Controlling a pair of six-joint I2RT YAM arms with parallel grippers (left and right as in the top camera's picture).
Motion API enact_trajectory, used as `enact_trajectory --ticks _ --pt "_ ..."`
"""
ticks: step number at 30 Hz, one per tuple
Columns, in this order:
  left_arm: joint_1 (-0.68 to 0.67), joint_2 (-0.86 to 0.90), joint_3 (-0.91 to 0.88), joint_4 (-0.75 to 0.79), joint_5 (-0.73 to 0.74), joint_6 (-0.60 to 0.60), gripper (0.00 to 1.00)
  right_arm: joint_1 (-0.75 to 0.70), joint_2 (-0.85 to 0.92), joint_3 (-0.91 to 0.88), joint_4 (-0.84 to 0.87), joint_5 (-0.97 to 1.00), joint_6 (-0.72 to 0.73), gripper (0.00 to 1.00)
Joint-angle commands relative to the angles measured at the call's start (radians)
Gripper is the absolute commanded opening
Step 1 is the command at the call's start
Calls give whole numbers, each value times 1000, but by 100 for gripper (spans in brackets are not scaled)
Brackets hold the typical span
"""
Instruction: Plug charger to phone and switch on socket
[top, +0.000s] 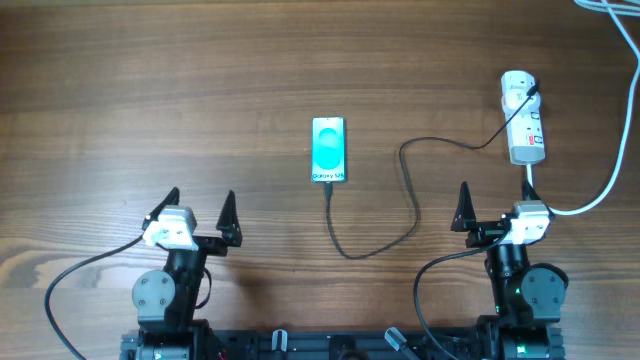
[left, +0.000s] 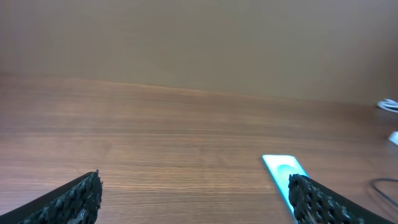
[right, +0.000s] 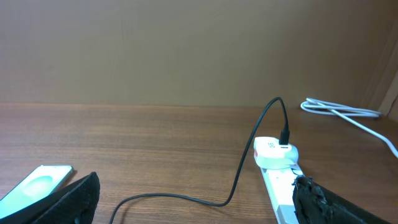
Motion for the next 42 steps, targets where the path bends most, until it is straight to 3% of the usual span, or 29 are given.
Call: enact_trajectory --ticks 1,5,42 --pt "9 -11 -9 -9 -88 24 100 -5 -10 -1 1 -2 12 100" --pt "9 -11 -9 -10 -80 95 100 -5 -10 -1 1 -3 12 100" --pt "8 -11 -8 -9 -87 94 100 -5 -10 -1 1 -3 12 100"
